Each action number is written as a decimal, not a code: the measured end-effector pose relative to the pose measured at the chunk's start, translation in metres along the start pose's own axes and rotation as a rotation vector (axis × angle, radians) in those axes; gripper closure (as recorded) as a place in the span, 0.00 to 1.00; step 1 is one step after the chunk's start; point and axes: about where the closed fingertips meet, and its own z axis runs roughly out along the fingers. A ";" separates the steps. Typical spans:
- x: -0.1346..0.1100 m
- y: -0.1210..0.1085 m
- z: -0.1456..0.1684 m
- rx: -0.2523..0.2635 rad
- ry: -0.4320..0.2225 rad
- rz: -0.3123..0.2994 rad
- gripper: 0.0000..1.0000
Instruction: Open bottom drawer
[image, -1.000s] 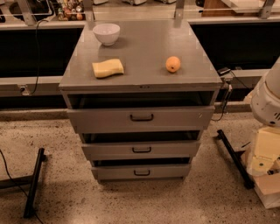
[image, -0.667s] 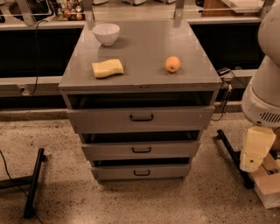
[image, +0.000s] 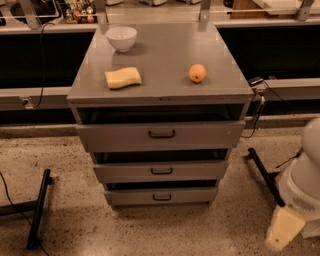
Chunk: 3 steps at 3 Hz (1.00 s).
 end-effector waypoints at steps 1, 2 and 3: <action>0.022 0.006 0.016 0.022 -0.029 0.057 0.00; -0.005 0.003 0.026 -0.029 -0.123 0.010 0.00; -0.061 0.026 0.050 -0.145 -0.336 -0.093 0.00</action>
Offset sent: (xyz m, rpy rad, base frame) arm 0.0132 0.0657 -0.0453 0.3982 0.0078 0.2958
